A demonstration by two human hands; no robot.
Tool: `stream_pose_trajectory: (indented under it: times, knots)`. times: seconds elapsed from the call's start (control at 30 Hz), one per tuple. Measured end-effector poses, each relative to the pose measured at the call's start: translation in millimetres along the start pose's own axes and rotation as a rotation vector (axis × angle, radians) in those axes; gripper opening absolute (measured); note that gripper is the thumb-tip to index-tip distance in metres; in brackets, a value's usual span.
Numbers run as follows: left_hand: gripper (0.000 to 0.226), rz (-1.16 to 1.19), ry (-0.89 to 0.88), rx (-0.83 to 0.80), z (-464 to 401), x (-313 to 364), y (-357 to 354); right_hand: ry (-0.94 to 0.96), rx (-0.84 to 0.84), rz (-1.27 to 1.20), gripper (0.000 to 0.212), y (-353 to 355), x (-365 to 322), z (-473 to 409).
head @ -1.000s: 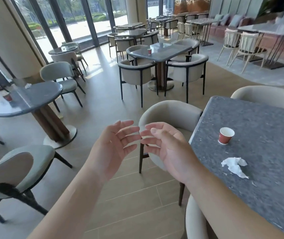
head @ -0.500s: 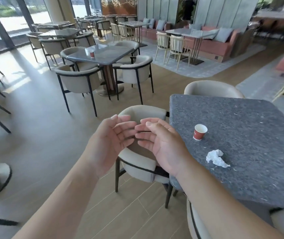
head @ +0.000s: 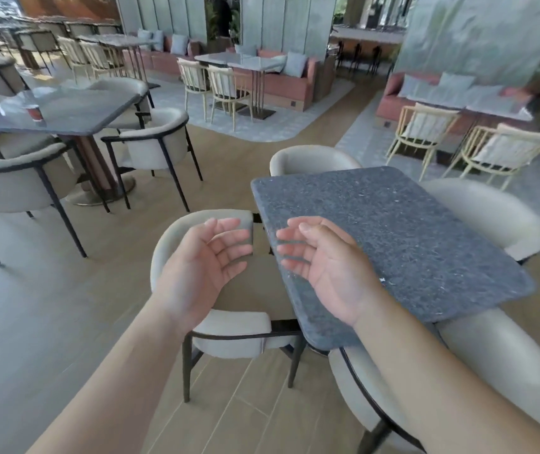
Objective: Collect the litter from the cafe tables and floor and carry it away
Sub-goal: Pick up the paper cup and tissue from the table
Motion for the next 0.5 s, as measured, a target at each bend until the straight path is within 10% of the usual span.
stream_pose_trajectory:
  times: [0.5]
  knots:
    - [0.029, -0.107, 0.206, -0.192, -128, -62, -68, 0.034, 0.331, -0.027, 0.012, 116, 4, -46]
Point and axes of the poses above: each hand's wrist, its own z-axis away from the middle knuckle, its own y-axis out of the back of the hand, x = y × z, the point moved 5 cm from there along -z, towards the middle knuckle, and after that the axes turned 6 degrees about z, right-handed, at the moved point
